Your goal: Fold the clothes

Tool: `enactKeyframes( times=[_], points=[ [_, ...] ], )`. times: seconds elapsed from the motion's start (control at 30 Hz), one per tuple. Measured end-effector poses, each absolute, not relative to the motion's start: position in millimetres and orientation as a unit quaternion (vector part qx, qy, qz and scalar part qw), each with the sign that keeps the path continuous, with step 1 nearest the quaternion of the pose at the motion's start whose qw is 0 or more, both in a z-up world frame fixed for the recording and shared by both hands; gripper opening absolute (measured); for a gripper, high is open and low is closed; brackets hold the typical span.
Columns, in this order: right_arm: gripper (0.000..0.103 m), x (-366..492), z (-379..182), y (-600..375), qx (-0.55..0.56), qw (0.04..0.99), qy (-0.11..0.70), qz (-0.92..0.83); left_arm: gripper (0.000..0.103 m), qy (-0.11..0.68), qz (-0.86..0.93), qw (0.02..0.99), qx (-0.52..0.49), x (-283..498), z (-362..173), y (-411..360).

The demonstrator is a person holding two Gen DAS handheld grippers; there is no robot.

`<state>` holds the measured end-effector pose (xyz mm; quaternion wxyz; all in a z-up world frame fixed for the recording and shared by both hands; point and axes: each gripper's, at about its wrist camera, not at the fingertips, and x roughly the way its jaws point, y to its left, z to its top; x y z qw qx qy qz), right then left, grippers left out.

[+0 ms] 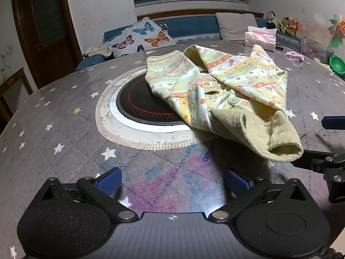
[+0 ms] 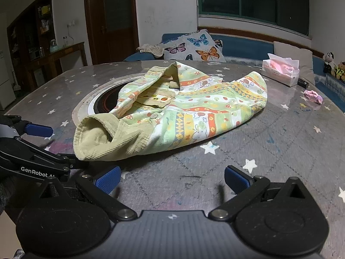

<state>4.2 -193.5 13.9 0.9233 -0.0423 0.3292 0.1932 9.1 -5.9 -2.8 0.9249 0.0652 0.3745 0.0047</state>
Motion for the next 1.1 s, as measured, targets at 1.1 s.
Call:
enactKeyframes(
  times=[1.1],
  points=[
    [0.103,36.5,15.0,-196.4,-0.046,0.92,0.341,0.188,0.103,0.384,0.019,0.921,0.069,35.0,-0.6,6.4]
  ],
)
